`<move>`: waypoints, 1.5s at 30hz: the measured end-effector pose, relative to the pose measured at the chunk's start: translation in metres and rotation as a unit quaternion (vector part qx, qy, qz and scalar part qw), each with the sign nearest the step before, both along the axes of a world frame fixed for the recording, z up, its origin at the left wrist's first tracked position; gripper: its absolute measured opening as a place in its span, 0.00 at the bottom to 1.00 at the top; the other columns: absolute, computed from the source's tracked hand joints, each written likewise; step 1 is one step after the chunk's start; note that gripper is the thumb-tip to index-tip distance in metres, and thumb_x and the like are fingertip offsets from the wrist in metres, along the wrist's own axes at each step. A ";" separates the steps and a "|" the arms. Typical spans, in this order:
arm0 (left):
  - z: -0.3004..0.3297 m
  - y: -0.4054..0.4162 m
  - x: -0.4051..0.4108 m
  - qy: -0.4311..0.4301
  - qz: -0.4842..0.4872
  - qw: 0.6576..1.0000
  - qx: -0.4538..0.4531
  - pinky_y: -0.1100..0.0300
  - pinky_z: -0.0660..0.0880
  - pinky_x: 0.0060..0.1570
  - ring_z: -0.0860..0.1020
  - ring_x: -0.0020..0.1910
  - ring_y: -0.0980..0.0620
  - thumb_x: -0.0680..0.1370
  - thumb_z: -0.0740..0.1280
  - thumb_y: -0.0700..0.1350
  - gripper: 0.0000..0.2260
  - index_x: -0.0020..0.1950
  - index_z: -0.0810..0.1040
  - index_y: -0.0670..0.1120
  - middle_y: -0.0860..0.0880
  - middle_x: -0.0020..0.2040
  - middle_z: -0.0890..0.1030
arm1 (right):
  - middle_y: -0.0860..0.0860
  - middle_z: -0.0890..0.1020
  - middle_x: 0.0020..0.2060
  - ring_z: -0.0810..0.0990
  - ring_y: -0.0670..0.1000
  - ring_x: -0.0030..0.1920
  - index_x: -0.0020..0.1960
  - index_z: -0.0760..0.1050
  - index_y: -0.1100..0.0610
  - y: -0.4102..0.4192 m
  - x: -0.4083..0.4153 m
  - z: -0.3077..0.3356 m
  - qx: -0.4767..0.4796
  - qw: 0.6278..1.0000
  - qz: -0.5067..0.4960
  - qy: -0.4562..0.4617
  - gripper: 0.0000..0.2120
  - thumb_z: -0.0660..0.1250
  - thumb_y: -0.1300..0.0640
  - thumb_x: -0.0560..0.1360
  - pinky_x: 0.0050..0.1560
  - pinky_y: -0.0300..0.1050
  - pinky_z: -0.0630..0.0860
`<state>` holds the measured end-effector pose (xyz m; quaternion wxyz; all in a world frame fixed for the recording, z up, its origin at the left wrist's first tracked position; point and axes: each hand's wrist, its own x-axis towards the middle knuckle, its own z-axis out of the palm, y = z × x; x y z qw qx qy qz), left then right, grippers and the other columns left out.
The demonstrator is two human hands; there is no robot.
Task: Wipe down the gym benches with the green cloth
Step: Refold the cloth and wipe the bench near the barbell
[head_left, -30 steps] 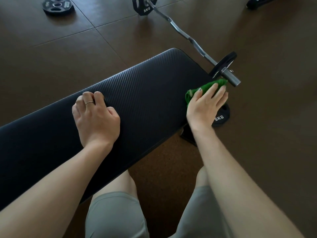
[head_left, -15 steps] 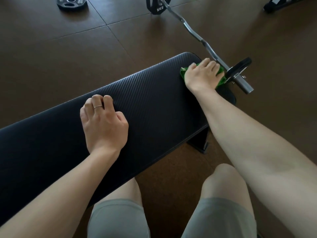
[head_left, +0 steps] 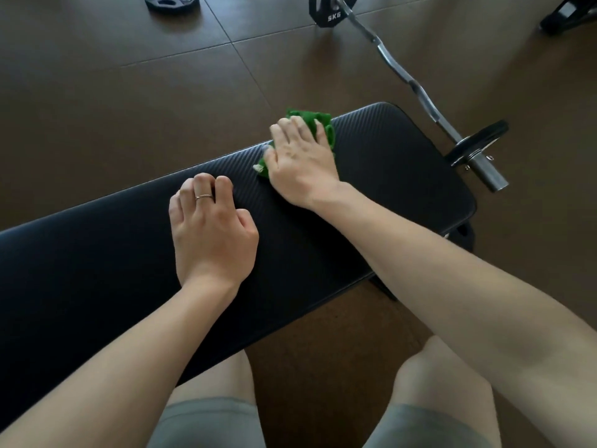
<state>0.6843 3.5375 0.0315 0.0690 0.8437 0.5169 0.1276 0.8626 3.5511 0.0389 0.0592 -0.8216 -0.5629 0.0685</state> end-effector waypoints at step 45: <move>-0.002 0.097 -0.189 0.083 0.050 0.992 -0.080 0.45 0.48 0.79 0.63 0.77 0.45 0.84 0.45 0.56 0.25 0.78 0.64 0.48 0.46 0.76 0.69 | 0.49 0.47 0.84 0.40 0.49 0.83 0.85 0.47 0.53 -0.083 -0.217 0.007 -0.004 0.990 0.137 0.015 0.30 0.42 0.43 0.86 0.82 0.51 0.38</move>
